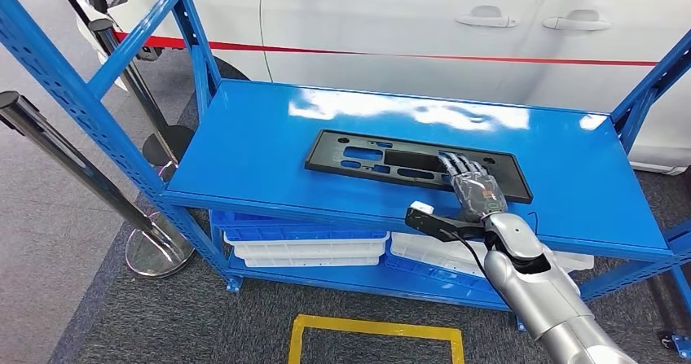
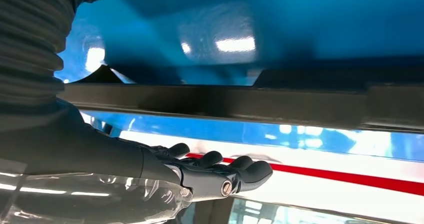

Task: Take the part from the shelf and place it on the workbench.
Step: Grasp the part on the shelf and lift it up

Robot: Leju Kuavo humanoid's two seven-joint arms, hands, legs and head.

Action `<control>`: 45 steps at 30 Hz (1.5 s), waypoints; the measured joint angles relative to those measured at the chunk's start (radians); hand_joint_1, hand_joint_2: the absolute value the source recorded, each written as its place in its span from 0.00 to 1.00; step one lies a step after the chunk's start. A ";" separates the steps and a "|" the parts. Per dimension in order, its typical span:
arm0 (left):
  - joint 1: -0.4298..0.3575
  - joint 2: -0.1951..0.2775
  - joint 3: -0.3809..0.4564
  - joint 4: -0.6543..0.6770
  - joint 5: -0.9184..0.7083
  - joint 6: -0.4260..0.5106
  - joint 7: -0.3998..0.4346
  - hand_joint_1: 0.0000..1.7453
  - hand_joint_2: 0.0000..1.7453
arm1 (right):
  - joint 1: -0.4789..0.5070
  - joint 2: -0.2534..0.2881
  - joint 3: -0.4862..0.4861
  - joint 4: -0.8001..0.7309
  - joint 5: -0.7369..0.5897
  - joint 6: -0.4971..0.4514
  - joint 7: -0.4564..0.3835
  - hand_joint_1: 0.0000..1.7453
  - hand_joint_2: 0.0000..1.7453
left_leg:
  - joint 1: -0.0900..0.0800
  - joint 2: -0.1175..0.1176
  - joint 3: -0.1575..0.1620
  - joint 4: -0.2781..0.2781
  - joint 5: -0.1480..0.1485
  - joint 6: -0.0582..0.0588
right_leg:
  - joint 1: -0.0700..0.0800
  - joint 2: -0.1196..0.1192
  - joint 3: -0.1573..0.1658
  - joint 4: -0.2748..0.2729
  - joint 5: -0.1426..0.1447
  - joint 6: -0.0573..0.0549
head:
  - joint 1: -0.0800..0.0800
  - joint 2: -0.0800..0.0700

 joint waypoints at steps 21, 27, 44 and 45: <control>0.001 0.000 0.001 0.000 -0.008 0.002 -0.004 0.00 0.00 | -0.013 0.014 -0.072 0.056 0.086 -0.122 0.024 0.00 1.00 | 0.000 0.000 0.000 0.000 0.000 0.000 | 0.000 0.000 0.000 0.000 0.000 0.000 | 0.000 0.000; 0.001 0.000 0.001 0.000 -0.009 0.002 -0.005 0.00 0.00 | -0.025 0.015 -0.093 0.072 0.092 -0.127 0.024 0.00 1.00 | 0.000 0.000 -0.001 0.000 0.000 0.000 | 0.000 0.000 0.000 0.000 0.000 0.000 | 0.000 0.000; 0.000 -0.003 0.001 -0.002 -0.011 0.002 -0.007 0.00 0.00 | -0.056 0.053 -0.096 0.152 0.129 -0.115 0.026 0.88 1.00 | 0.000 0.000 -0.001 0.000 0.000 0.000 | 0.000 0.000 0.000 0.000 0.000 0.000 | 0.000 0.000; 0.000 -0.004 0.002 -0.002 -0.011 0.002 -0.008 0.00 0.00 | -0.059 0.060 -0.096 0.163 0.136 -0.112 0.024 0.87 1.00 | 0.000 0.000 -0.001 0.000 0.000 0.000 | 0.000 0.000 0.000 0.000 0.000 0.000 | 0.000 0.000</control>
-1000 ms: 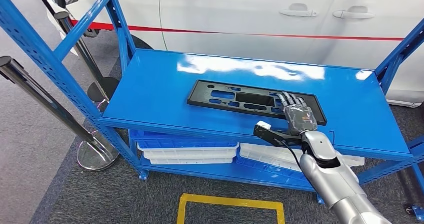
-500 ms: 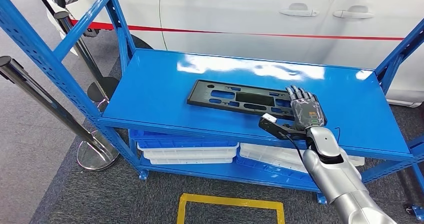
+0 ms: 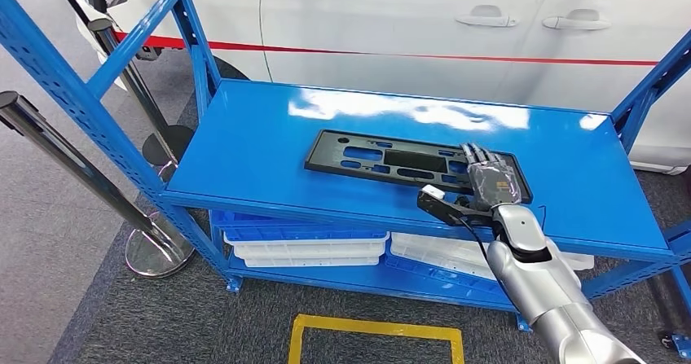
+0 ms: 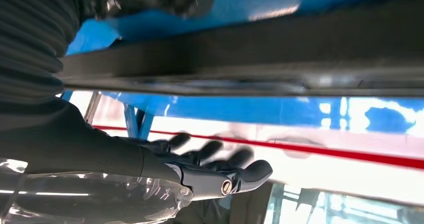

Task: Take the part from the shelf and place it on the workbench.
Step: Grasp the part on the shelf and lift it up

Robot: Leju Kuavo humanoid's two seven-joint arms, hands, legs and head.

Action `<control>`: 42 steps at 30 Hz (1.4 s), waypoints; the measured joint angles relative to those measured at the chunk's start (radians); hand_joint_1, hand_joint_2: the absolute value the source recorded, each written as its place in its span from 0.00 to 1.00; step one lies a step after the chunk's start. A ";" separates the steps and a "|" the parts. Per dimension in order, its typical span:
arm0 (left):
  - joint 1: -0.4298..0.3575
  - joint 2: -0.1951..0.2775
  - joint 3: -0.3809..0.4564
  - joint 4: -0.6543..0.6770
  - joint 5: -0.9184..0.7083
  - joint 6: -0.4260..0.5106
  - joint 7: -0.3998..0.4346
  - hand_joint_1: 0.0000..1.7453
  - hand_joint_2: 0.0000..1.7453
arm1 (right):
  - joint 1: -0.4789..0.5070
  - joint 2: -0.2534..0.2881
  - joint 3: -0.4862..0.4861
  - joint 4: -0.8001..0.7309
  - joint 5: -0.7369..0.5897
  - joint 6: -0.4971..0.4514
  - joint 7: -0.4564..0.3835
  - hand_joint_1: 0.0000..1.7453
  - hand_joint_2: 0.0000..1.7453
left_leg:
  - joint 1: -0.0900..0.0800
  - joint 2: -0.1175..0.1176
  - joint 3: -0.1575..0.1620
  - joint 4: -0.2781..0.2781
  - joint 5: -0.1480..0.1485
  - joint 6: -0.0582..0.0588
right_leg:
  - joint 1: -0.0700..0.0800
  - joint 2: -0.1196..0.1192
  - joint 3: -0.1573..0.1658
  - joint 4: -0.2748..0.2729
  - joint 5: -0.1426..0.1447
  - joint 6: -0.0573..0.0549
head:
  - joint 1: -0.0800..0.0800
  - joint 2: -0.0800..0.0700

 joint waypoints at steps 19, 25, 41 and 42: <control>0.000 -0.003 0.018 0.000 0.011 0.000 -0.003 0.00 0.00 | -0.022 0.072 0.024 0.121 0.030 0.032 -0.004 0.84 1.00 | 0.000 0.000 0.001 0.000 0.000 0.000 | 0.000 0.000 0.000 0.000 0.000 0.000 | 0.000 0.000; 0.001 -0.003 0.025 0.000 0.014 -0.003 -0.009 0.00 0.00 | -0.024 0.072 0.025 0.125 0.028 0.035 -0.004 0.86 1.00 | 0.000 0.000 0.001 0.000 0.000 0.000 | 0.000 0.000 0.001 0.000 0.000 0.000 | 0.000 0.000; 0.004 -0.003 0.056 0.000 0.054 -0.013 -0.048 0.00 1.00 | -0.022 0.071 0.025 0.119 0.022 0.036 -0.001 0.90 1.00 | 0.000 0.000 0.003 0.000 0.000 0.000 | 0.000 0.000 0.001 0.000 0.000 0.000 | 0.000 0.000; 0.004 -0.003 0.060 0.000 0.057 -0.008 -0.049 0.00 1.00 | -0.019 0.070 0.025 0.115 0.021 0.036 0.000 0.90 1.00 | 0.000 0.000 0.003 0.000 0.000 0.000 | 0.000 0.000 0.001 0.000 0.000 0.000 | 0.000 0.000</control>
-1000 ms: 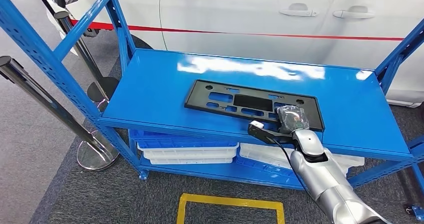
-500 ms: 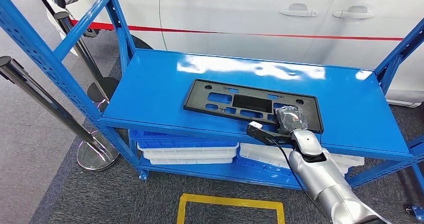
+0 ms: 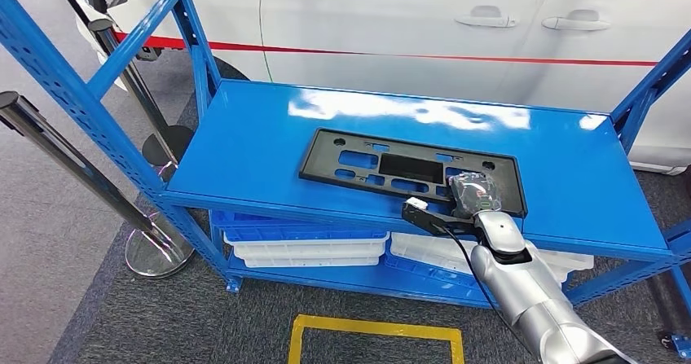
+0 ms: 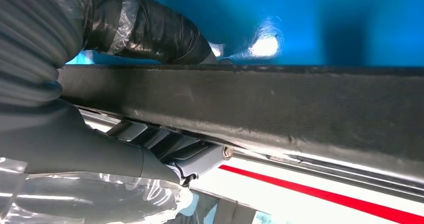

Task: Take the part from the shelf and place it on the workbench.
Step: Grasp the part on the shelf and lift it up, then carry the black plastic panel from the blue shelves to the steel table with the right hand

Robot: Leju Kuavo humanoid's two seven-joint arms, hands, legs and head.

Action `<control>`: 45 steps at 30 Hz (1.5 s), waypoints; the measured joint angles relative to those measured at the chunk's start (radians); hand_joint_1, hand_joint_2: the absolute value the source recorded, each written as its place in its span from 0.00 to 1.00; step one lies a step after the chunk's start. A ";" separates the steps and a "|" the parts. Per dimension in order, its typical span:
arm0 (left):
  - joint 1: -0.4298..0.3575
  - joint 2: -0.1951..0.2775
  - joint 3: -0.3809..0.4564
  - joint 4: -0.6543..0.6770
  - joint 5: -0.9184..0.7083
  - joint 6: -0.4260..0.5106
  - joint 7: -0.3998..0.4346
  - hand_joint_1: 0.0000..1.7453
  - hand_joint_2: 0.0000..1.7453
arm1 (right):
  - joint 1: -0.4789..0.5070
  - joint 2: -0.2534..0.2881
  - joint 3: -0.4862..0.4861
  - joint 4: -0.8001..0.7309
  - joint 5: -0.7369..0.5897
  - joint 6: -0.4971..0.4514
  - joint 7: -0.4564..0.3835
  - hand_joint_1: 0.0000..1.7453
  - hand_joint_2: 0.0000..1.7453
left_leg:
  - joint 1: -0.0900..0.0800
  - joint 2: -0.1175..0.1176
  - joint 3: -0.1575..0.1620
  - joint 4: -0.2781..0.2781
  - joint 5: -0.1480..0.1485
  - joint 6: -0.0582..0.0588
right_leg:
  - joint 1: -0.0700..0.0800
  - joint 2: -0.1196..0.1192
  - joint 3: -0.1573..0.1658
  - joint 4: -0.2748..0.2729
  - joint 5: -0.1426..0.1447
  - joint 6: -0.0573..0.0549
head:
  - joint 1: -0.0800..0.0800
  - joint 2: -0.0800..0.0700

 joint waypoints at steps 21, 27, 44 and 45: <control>0.019 0.008 0.031 0.000 -0.045 0.041 0.036 0.00 1.00 | 0.185 -0.096 -0.066 -0.578 0.187 -0.268 -0.039 0.90 1.00 | -0.004 0.000 -0.005 0.003 0.000 0.000 | -0.002 0.000 -0.004 -0.001 0.001 0.002 | 0.000 0.000; 0.018 0.011 0.031 0.000 -0.060 0.055 0.043 0.00 1.00 | 0.230 -0.120 -0.086 -0.709 0.222 -0.272 -0.052 0.90 1.00 | -0.005 0.000 -0.010 0.004 0.007 0.008 | -0.004 0.000 -0.005 -0.006 0.010 0.015 | 0.000 0.000; 0.011 0.010 0.028 -0.001 -0.067 0.058 0.045 0.00 1.00 | 0.257 -0.140 -0.093 -0.752 0.231 -0.281 -0.051 0.90 1.00 | 0.018 0.000 -0.049 0.042 -0.006 -0.024 | -0.030 -0.002 -0.050 0.026 0.018 0.023 | -0.001 0.000; 0.011 0.010 0.028 -0.001 -0.068 0.058 0.045 0.00 1.00 | 0.257 -0.140 -0.094 -0.753 0.230 -0.281 -0.051 0.90 1.00 | 0.019 0.002 -0.061 0.068 -0.029 -0.028 | -0.030 -0.004 -0.052 0.020 0.020 0.014 | -0.001 0.000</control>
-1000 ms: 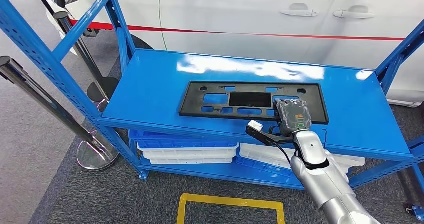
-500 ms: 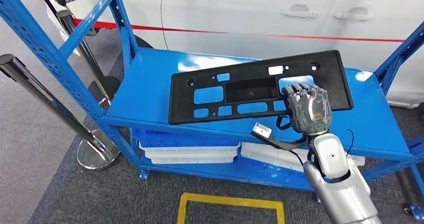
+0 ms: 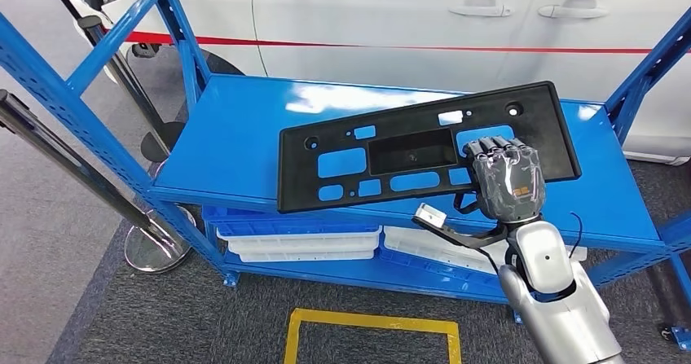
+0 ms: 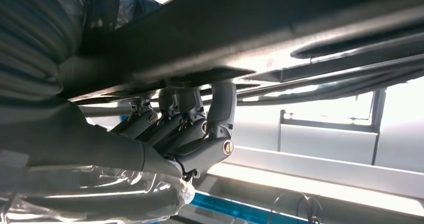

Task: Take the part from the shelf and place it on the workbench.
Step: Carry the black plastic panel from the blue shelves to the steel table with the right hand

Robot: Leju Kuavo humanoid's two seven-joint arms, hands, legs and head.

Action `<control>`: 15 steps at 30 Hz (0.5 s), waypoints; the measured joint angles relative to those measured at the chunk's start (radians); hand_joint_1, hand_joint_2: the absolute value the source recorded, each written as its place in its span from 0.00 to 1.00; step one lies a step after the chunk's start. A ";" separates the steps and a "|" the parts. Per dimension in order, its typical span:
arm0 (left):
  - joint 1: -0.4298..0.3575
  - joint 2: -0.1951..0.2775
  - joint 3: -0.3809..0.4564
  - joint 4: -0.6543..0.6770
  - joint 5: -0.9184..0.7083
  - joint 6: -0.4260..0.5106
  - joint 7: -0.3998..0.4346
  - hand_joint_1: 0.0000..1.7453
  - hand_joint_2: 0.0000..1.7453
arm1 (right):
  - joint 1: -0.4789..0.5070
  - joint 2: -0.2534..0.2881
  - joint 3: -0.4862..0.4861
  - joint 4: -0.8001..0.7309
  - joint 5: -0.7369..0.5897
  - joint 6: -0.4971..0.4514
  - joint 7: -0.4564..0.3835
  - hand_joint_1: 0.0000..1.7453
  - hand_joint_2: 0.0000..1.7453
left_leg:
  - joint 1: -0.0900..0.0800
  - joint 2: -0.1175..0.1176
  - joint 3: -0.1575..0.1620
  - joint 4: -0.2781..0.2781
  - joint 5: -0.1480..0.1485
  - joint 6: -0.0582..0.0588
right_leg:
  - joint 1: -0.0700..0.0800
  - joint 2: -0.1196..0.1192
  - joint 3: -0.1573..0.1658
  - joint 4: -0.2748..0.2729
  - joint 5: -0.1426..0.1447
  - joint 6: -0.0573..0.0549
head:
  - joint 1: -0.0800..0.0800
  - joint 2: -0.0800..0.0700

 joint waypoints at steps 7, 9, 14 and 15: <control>-0.001 0.001 -0.003 0.000 -0.008 0.002 0.003 0.00 1.00 | 0.015 -0.002 -0.002 -0.006 -0.023 0.000 -0.003 0.90 1.00 | 0.001 0.002 -0.035 0.150 -0.045 0.002 | 0.012 -0.006 -0.033 0.000 0.030 -0.019 | 0.000 0.000; -0.003 0.002 -0.003 0.000 -0.009 0.002 0.004 0.00 1.00 | 0.018 -0.002 -0.002 -0.014 -0.031 0.000 -0.004 0.90 1.00 | -0.002 0.002 0.035 0.015 0.003 0.010 | 0.014 -0.005 -0.042 0.001 0.042 -0.012 | 0.000 0.000; -0.005 0.003 -0.003 0.000 -0.010 0.002 0.005 0.00 1.00 | 0.028 -0.010 -0.006 -0.032 -0.047 0.000 -0.009 0.90 1.00 | -0.009 0.001 0.043 -0.060 0.045 0.027 | 0.011 -0.004 -0.054 -0.012 0.071 0.019 | 0.000 0.000; -0.006 0.003 -0.003 0.000 -0.010 0.002 0.005 0.00 1.00 | 0.031 -0.012 -0.008 -0.036 -0.052 0.000 -0.010 0.90 1.00 | -0.006 0.002 0.034 -0.064 0.058 0.034 | 0.010 -0.003 -0.061 0.001 0.047 0.024 | 0.000 0.000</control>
